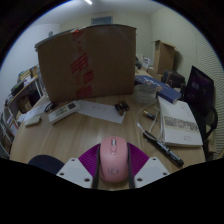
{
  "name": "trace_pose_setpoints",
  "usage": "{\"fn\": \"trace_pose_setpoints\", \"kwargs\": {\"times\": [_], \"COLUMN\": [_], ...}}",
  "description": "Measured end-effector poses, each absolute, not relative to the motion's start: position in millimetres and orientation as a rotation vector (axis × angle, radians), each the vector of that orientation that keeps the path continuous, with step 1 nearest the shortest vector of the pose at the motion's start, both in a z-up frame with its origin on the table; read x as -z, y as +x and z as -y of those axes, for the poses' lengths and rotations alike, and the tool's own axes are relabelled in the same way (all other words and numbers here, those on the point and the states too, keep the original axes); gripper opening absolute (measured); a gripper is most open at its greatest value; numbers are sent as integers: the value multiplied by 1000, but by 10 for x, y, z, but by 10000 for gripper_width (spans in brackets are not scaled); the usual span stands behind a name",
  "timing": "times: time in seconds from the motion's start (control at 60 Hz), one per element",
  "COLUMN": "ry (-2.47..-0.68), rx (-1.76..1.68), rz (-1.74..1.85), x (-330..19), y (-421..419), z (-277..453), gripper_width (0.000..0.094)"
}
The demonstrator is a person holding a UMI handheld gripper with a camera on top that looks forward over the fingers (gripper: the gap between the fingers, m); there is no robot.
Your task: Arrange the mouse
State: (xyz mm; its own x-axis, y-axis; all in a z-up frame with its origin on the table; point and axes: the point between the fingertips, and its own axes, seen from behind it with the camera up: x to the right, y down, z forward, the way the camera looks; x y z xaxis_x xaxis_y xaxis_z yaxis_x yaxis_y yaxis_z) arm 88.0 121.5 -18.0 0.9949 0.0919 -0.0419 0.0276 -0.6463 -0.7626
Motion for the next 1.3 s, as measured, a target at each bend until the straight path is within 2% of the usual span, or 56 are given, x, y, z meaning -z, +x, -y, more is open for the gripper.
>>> {"fn": "trace_pose_setpoints", "kwargs": {"times": [0.067,0.083,0.1,0.117,0.283,0.383,0.45,0.55,0.717,0.733,0.8,0.983,1.0,1.033,1.1,1.117,1.167,1.3], "ry": [-2290,-2295,-2295,-2286,-2124,-2093,-2107,-2176,-2271,-2282,-2255,-2328,-2341,-2362,-2393,-2392,-2384,-2371], "rx": [-59,-35,-15,-2,-91,-168,-158,-136,-50,-42,-42,-28,-30,-48,-128,-145,-175,-199], "rz": [76,81,89,97,101,117,162,176,71,64,39,38,35,28,18,13,11,0], "x": [177,169,141,85,-926,-1183,-1048,-585,81,134,130,147,148,181,121,52,-81,-543], "y": [916,939,950,950,360,-196,-468,-701,-581,-563,-551,-563,-565,-568,-685,-711,-759,-697], "z": [-1214,-1202,-1190,-1183,-863,-468,-207,110,293,310,265,297,318,331,485,559,666,1224], "gripper_width": [352,382,336,335,331,332,328,327,332,363,333,517,578,637,898,863,838,836]}}
